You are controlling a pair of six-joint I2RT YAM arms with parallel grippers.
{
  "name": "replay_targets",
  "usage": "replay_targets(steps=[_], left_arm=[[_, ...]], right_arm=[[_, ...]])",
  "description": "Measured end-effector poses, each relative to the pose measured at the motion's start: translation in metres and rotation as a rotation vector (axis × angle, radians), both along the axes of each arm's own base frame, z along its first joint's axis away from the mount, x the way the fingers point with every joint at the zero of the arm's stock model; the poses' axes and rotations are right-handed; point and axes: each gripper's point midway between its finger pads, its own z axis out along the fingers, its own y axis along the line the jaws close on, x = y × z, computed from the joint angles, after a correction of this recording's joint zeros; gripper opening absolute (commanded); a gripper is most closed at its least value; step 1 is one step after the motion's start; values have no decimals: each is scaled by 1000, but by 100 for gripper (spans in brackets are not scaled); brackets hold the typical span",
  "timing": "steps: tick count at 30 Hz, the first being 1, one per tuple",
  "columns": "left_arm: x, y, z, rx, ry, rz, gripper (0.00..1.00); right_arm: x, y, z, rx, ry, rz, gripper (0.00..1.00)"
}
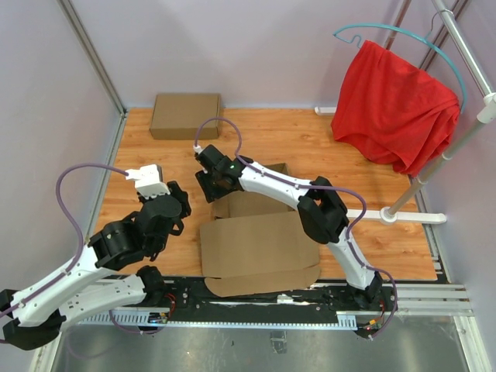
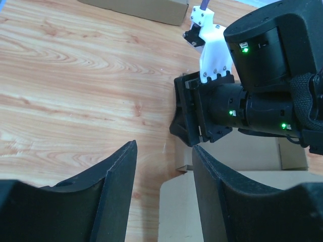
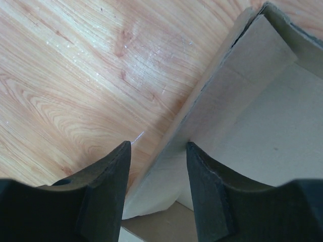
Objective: Fold the paper box
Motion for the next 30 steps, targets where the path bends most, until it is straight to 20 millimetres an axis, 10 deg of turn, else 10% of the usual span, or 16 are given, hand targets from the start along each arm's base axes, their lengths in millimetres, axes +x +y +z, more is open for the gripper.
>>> replay_targets(steps=[10,17,30], left_arm=[[-4,13,-10,46,4,24,54],[-7,20,-14,42,-4,32,53],[-12,30,-3,-12,-46,46,50]], right_arm=[[-22,22,-20,80,103,130,3],[-46,33,-18,161,138,325,1],[-153,-72,4,-108,-176,1146,1]])
